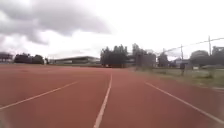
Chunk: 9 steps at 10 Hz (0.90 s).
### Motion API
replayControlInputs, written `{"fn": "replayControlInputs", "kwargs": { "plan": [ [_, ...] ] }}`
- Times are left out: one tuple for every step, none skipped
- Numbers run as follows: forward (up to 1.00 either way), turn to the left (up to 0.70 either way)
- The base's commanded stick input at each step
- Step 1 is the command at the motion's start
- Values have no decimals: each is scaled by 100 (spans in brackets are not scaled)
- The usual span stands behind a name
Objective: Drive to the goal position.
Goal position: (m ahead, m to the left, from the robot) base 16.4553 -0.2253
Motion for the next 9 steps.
{"fn": "replayControlInputs", "kwargs": {
  "plan": [
    [70, 0],
    [70, 0],
    [70, 0],
    [70, 0],
    [70, 0],
    [70, 0],
    [70, 0],
    [70, 0],
    [70, 0]
  ]
}}
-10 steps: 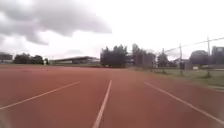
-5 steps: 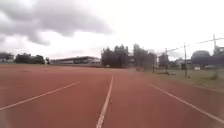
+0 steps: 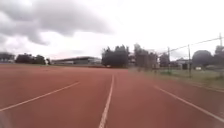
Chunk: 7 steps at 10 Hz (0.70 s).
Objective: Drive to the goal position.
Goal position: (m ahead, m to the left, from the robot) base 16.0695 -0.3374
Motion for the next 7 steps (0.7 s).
{"fn": "replayControlInputs", "kwargs": {
  "plan": [
    [70, 0],
    [70, 0],
    [70, 0],
    [70, 0],
    [70, 0],
    [70, 0],
    [70, 0]
  ]
}}
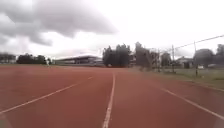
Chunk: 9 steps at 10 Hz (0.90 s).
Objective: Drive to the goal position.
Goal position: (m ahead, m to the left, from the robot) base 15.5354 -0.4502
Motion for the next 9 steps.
{"fn": "replayControlInputs", "kwargs": {
  "plan": [
    [70, 0],
    [70, 0],
    [70, 0],
    [70, 0],
    [70, 0],
    [70, 0],
    [70, 0],
    [70, 0],
    [70, 0]
  ]
}}
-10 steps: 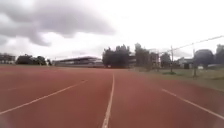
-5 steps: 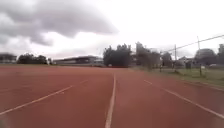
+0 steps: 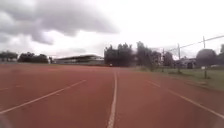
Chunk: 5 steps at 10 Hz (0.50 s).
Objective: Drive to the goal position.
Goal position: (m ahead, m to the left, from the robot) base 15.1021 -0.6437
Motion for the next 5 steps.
{"fn": "replayControlInputs", "kwargs": {
  "plan": [
    [70, 0],
    [70, 0],
    [70, 0],
    [70, 0],
    [70, 0]
  ]
}}
